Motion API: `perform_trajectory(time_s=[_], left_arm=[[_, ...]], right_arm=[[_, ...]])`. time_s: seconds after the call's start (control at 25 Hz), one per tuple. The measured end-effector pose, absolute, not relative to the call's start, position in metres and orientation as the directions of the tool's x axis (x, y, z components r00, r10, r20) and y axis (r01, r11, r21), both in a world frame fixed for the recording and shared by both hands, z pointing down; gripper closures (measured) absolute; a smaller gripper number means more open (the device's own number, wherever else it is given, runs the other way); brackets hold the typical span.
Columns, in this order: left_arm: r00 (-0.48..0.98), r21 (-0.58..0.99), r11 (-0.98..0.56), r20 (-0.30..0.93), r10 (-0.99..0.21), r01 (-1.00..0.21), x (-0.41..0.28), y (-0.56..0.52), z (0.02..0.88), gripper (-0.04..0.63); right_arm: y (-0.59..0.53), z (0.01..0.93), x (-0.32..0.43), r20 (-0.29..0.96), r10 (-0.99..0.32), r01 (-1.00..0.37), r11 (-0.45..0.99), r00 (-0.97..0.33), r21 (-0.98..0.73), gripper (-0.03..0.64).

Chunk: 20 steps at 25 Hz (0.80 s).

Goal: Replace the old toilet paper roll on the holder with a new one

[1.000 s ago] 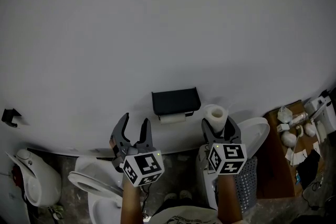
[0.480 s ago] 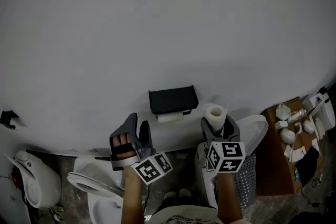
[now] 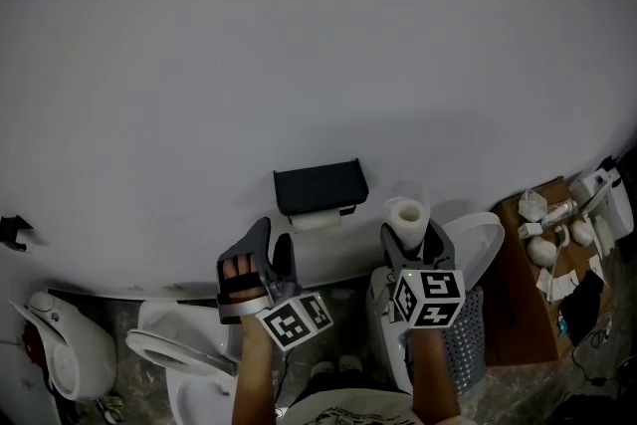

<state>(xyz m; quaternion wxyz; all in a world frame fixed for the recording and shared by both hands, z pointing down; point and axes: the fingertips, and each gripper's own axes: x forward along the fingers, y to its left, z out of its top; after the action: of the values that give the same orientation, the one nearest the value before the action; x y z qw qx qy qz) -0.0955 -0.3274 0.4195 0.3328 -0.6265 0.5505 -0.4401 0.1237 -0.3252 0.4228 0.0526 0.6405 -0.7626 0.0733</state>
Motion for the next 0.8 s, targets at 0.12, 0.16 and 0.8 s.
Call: perform_trajectory(time_s=[0.12,0.16,0.8], left_arm=[[0.023,-0.904,-0.195,0.201,-0.979,-0.38,-0.085,-0.329,0.427,0.354],[0.026,-0.907,-0.201,0.206,-0.978,-0.37,-0.081,-0.329,0.43,0.354],[0.07,-0.921,-0.303,0.295,-0.953,-0.246,-0.025,-0.347,0.481,0.355]], right_arm=[[-0.324,0.424,0.131,0.176,-0.971,-0.987,0.155,-0.16,-0.046,0.314],[-0.323,0.424,0.134,0.177,-0.972,-0.988,0.149,-0.155,-0.046,0.314],[-0.305,0.435,0.19,0.199,-0.979,-0.998,0.041,-0.05,-0.05,0.314]])
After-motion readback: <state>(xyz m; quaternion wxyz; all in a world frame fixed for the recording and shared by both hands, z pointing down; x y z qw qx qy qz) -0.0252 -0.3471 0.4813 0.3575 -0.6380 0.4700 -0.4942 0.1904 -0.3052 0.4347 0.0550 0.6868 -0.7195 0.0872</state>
